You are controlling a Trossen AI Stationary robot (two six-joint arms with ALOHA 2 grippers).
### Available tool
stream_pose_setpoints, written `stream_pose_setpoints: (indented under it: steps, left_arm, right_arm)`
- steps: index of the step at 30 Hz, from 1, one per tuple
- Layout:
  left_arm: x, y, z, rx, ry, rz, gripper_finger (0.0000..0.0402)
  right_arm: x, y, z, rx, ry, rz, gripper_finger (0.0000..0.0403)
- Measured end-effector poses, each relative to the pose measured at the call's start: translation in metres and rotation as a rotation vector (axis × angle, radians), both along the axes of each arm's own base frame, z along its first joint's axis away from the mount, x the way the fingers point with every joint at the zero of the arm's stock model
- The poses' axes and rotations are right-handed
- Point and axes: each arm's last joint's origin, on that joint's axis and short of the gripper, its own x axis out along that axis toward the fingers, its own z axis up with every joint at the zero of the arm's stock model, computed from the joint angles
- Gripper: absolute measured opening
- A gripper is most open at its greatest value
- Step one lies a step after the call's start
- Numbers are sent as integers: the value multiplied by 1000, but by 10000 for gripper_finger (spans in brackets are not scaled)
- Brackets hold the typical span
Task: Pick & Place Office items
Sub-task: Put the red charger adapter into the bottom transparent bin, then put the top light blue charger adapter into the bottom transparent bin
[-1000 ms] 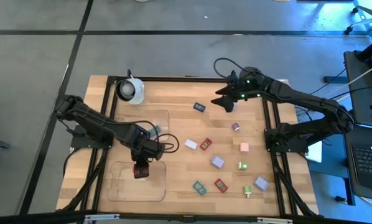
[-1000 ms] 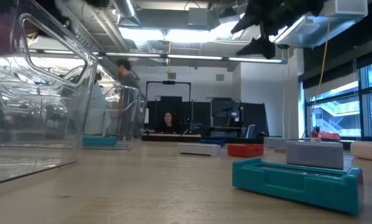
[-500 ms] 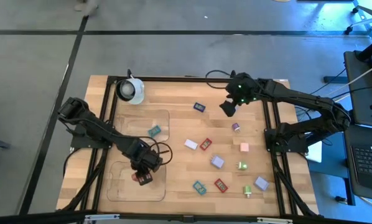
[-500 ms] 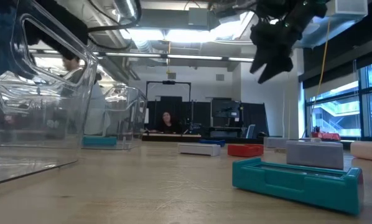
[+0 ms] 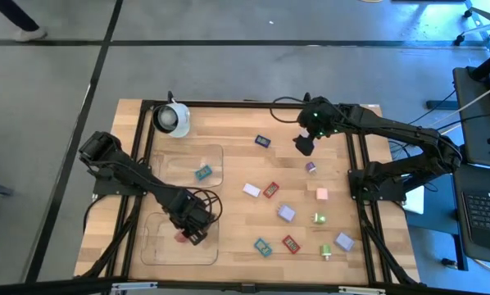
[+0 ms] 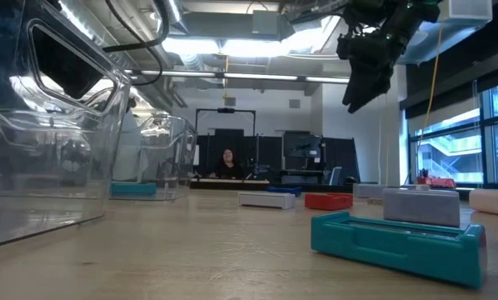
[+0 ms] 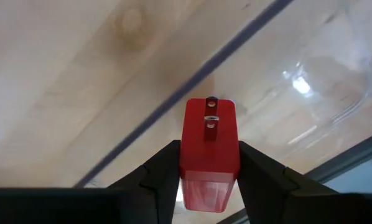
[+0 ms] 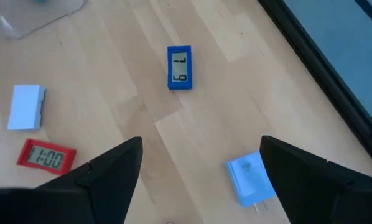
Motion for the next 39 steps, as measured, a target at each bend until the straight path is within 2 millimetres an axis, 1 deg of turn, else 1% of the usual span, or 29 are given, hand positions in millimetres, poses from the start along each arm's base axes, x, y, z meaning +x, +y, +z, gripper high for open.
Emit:
stream_pose_setpoints:
  steps: [7, 10, 13, 15, 19, 21, 26, 29, 34, 39]
  left_arm:
    - [5, 0, 1, -24, -20, 88, 178]
    - [8, 0, 2, -80, -24, 83, 188]
    - [10, 2, 3, -143, -3, 81, 190]
    - [12, 4, 4, -147, 1, 104, 187]
    - [20, 6, 19, -166, -47, 109, 175]
    - [22, 6, 29, -176, -74, 105, 169]
    - [25, 4, 59, -220, -169, 93, 155]
    - [27, 4, 76, -230, -224, 95, 149]
    - [32, 10, 102, -176, -367, 104, 143]
    - [29, 22, 126, -108, -472, 135, 139]
  right_arm:
    - [0, 0, 0, -25, 8, 38, 327]
    - [0, -1, 0, -28, 7, 39, 326]
    - [-1, -4, 0, -57, 20, 32, 326]
    - [-2, -8, -1, -93, 45, 5, 326]
    - [-2, -22, -9, -87, 87, -70, 326]
    - [-1, -31, -17, -55, 115, -92, 326]
    - [6, -52, -46, 39, 211, -116, 326]
    - [9, -62, -64, 52, 288, -80, 326]
    - [13, -75, -91, 76, 396, -4, 326]
    - [14, -84, -114, 125, 463, -2, 326]
